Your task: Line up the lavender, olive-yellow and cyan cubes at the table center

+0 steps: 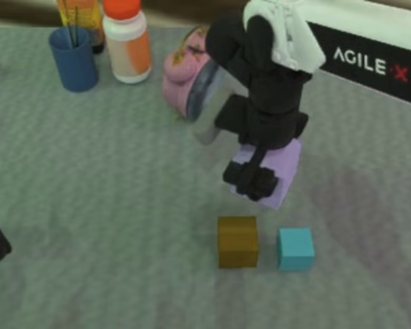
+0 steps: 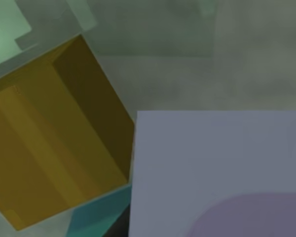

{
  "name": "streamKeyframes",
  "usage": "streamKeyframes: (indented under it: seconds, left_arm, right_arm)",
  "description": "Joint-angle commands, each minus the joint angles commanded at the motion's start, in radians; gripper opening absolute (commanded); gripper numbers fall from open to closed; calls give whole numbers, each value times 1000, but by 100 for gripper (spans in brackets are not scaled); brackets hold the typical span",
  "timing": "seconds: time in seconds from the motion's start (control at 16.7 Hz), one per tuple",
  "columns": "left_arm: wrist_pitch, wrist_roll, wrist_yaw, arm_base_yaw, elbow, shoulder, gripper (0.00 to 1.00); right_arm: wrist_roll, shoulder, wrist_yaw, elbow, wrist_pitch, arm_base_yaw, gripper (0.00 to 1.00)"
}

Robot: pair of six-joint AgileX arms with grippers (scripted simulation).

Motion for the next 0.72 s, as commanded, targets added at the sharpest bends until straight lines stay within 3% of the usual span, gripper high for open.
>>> streamKeyframes:
  seconds: [0.42, 0.72]
  left_arm:
    - [0, 0, 0, 0, 0, 0, 100]
    - [0, 0, 0, 0, 0, 0, 100]
  right_arm:
    - [-110, 234, 1, 469, -197, 276, 0]
    - [-128, 268, 2, 529, -227, 323, 0]
